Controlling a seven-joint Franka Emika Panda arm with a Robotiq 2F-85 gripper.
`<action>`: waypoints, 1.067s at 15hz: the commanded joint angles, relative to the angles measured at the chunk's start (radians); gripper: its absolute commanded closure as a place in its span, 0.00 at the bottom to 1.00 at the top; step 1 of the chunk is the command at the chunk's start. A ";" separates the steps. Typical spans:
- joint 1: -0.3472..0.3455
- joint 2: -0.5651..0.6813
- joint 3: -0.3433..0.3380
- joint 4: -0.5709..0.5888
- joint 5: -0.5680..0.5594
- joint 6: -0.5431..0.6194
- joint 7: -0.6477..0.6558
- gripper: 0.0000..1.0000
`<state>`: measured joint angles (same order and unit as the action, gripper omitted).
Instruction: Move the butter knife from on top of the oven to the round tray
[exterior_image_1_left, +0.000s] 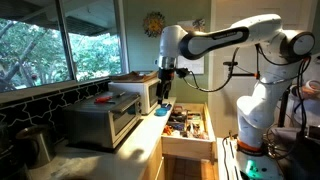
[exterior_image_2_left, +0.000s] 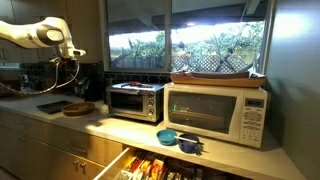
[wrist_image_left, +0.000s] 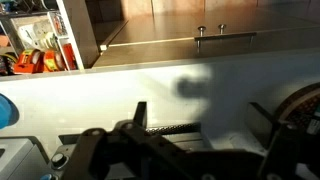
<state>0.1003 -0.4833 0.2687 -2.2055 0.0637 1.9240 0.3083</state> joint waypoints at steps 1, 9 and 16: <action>0.012 0.003 -0.010 0.003 -0.006 -0.002 0.005 0.00; 0.012 0.003 -0.010 0.003 -0.006 -0.002 0.005 0.00; -0.134 0.067 0.012 -0.028 -0.325 0.327 0.151 0.00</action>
<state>0.0259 -0.4600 0.2688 -2.2231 -0.1212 2.1187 0.4125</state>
